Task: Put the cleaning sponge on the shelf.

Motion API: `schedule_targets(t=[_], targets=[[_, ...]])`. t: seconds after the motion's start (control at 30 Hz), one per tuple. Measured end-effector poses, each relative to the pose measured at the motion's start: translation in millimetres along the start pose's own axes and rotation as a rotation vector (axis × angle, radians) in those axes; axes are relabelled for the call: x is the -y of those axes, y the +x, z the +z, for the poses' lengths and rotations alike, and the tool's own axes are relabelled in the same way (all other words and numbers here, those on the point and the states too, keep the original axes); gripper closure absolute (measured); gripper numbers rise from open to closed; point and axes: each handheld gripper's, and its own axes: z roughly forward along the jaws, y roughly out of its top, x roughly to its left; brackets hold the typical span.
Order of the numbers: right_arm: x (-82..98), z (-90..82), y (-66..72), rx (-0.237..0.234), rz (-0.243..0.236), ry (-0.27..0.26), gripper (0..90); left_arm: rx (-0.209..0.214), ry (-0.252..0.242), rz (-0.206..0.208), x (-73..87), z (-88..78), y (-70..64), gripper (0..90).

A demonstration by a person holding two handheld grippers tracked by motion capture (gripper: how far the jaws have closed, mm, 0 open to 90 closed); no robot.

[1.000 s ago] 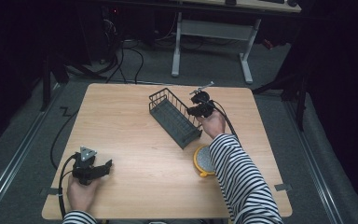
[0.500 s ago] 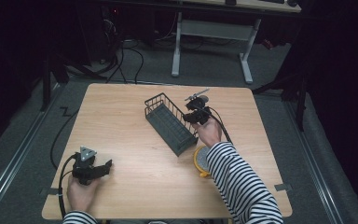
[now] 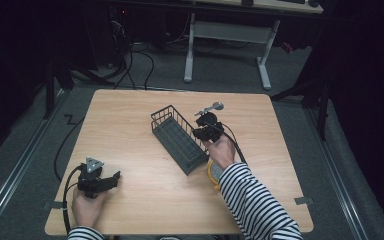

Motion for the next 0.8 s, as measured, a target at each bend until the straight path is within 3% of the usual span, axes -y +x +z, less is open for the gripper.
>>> schedule_targets(t=[0.13,0.2,0.33,0.47,0.8], targets=[[2.5,-1.1,1.4,-0.01,0.006,-0.01,82.5,0.0,-0.001,-0.001,0.0,0.1,-0.1,24.2],[2.5,-3.8,-1.1,-0.025,0.032,-0.028,69.9,0.0,-0.001,-0.001,0.1,0.0,-0.1,24.2],[4.7,-15.4,-7.5,-0.051,0.08,-0.074,56.0,0.0,-0.001,-0.001,0.1,0.0,-0.1,24.2],[9.1,-29.5,-13.0,-0.048,0.084,-0.098,43.6,0.0,-0.001,-0.001,0.1,0.0,-0.1,24.3],[27.8,-57.6,-28.9,-0.02,0.087,-0.154,38.2,0.001,-0.002,-0.003,0.1,0.0,0.2,24.3]])
